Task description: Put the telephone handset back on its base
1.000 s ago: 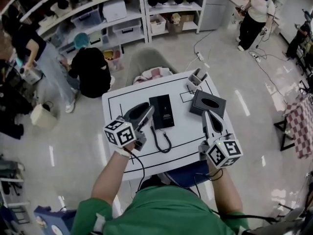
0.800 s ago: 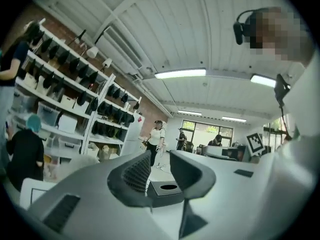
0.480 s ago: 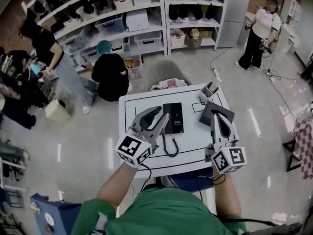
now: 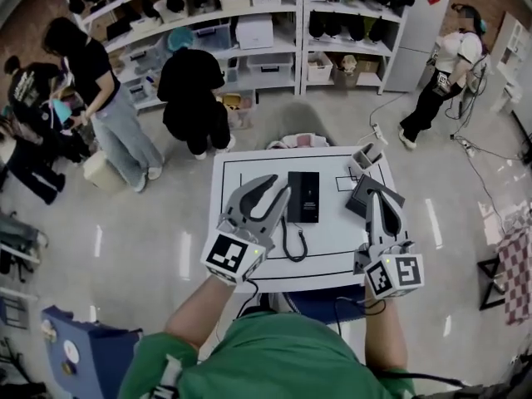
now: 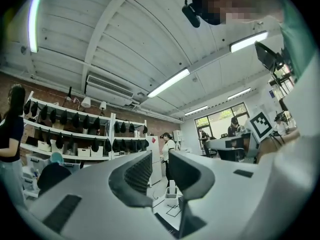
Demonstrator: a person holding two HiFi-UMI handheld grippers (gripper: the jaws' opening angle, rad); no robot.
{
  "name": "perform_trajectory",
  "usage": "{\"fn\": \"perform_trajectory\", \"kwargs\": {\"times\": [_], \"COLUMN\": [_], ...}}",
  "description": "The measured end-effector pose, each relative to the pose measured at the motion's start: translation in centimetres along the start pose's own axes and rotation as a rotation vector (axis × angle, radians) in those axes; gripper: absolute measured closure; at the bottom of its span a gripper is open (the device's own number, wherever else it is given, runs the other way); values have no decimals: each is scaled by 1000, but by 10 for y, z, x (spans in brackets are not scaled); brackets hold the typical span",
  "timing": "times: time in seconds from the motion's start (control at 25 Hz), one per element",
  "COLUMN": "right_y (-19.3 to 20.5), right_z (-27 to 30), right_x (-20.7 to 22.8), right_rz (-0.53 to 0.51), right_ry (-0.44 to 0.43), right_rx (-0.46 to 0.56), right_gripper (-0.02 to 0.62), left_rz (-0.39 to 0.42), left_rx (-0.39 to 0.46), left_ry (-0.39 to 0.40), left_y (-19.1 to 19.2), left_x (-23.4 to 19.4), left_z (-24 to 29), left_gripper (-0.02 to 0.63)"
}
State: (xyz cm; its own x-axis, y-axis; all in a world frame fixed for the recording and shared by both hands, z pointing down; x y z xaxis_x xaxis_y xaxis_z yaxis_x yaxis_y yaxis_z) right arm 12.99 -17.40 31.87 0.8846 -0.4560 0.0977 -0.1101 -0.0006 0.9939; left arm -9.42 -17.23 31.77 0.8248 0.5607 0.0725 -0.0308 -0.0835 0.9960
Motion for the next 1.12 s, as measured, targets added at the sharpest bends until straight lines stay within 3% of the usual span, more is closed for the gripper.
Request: {"fn": "perform_trajectory", "kwargs": {"times": [1.12], "right_y": [-8], "right_z": [-1], "right_x": [-16], "right_rz": [-85], "right_ry": [-53], "right_rx": [-2], "right_gripper": [572], "left_rz": [-6], "left_rx": [-16], "left_ry": [-37], "left_y": [9], "left_x": [-3], "left_z": [-6], "left_gripper": [489]}}
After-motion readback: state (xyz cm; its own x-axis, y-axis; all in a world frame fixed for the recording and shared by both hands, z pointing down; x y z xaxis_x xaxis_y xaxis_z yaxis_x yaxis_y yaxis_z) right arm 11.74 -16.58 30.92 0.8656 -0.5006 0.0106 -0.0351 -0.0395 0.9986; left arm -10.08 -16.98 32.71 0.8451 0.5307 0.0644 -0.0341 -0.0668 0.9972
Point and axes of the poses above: the fingertips, and each gripper's own axes: z forward along the fingers, x to its right, y out of its underside, the point moved 4 cm from there along -z, backward along the fingers, and after that the axes turned 5 degrees about -x, right-handed, at the moved point
